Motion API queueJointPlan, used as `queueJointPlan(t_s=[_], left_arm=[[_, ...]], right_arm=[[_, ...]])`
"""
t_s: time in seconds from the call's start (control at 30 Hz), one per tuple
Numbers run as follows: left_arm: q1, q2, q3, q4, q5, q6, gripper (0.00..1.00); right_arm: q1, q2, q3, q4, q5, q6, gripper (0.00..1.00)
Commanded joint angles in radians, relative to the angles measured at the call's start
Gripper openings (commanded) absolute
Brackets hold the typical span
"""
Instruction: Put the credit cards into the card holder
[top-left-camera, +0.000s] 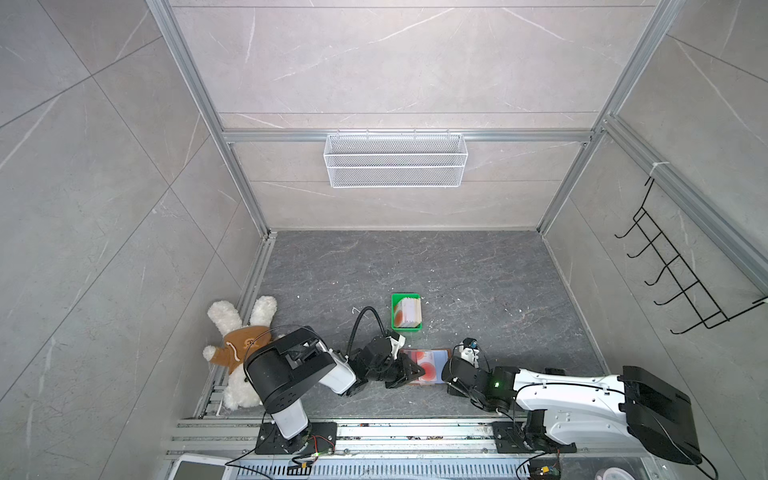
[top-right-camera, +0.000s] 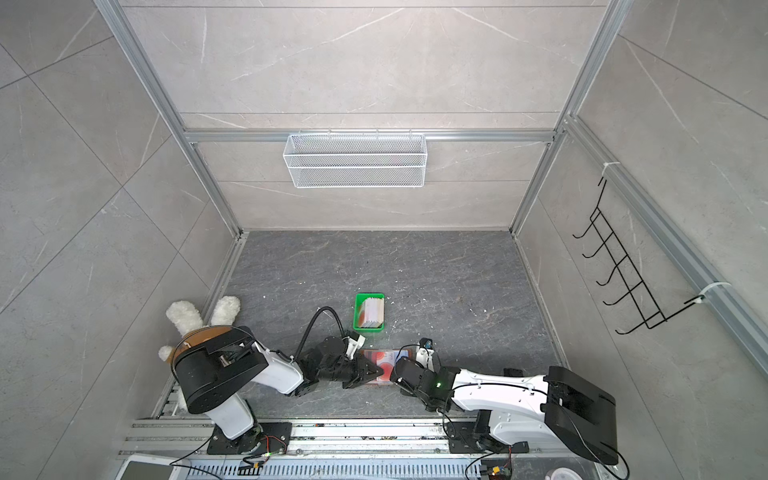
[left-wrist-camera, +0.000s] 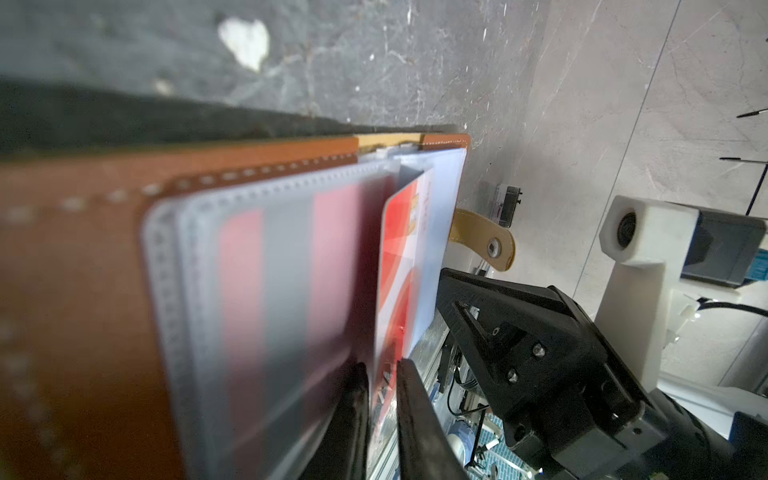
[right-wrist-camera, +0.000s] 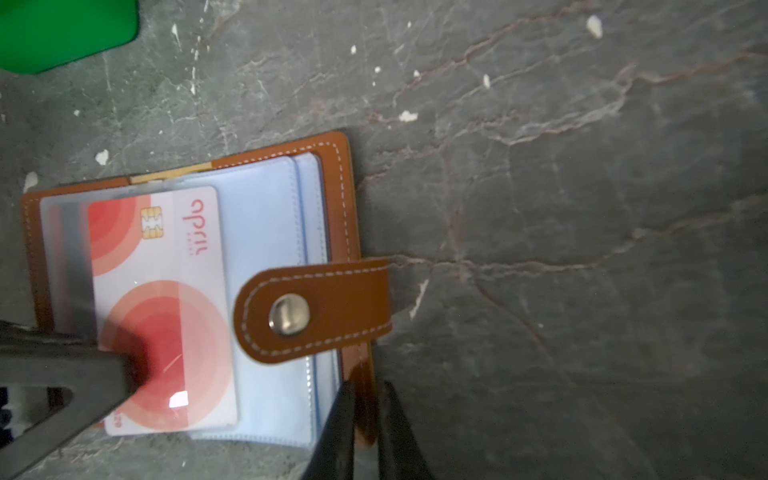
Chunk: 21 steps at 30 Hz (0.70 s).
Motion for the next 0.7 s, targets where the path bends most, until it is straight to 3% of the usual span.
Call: queueJointPlan(t_s=[0.0,0.43,0.67], left_arm=[[0.0,-0.032,0.022,-0.19,-0.031,0.044,0.21],[0.0,-0.185,0.115,-0.619,-0.134,0.14,0.3],[0.0,-0.144,0.152,-0.634,-0.133,0.145,0.29]], right_arm=[[-0.005,0.004,-0.005,-0.038,0.007,0.006,0.15],[-0.005,0.004,0.003,-0.035,0.012,-0.004,0.15],[-0.005,-0.003,0.003,-0.035,0.013,-0.003,0.15]])
